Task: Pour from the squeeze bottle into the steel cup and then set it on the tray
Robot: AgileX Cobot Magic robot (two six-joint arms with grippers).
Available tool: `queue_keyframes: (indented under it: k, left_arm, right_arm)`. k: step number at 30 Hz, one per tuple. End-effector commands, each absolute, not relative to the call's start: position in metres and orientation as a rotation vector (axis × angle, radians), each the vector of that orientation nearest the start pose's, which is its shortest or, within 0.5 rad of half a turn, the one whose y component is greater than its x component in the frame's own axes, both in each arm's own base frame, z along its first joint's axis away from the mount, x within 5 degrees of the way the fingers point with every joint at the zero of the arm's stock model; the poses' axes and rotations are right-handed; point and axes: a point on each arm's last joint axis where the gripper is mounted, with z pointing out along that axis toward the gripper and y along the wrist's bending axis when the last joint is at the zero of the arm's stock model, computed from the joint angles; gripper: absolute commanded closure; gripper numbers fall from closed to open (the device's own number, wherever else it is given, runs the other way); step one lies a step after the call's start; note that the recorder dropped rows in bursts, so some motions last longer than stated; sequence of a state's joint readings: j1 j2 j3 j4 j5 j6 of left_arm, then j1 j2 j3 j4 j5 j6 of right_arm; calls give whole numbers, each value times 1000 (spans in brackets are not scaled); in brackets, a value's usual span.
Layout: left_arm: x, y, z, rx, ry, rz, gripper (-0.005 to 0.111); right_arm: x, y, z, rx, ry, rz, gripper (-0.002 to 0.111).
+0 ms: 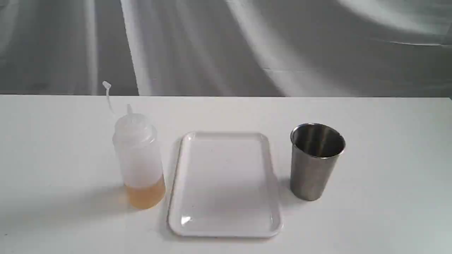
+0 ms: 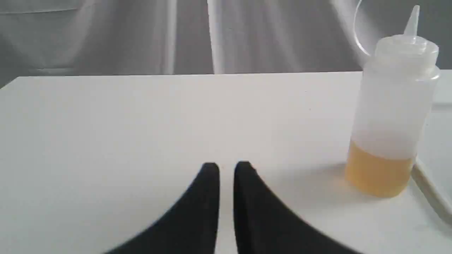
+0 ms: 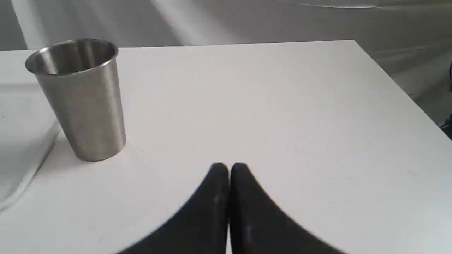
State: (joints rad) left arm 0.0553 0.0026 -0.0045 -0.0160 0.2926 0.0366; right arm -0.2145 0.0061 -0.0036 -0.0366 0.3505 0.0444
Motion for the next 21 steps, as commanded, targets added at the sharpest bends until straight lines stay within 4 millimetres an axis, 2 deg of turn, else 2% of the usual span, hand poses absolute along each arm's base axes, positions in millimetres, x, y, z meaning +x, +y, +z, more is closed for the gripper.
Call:
queue_keyframes:
  k: [1,8,12,16,21]
  left_arm:
    - [55,2,187,-22,1768,42,98]
    - [55,2,187,-22,1768,42,98]
    - [55,2,187,-24,1768,41,98]
    - [55,2,187,-24,1768,41,98]
    - [55,2,187,-24,1768,41,98]
  right_arm:
    - [52,-13,182,212,1815,-166,108]
    - [53,-13,185,208,1788,-167,108]
    - [54,-12,195,211,1675,-144,108]
    - [55,-12,213,210,1470,-125,108]
    - [44,-15,248,318,1038,25,108]
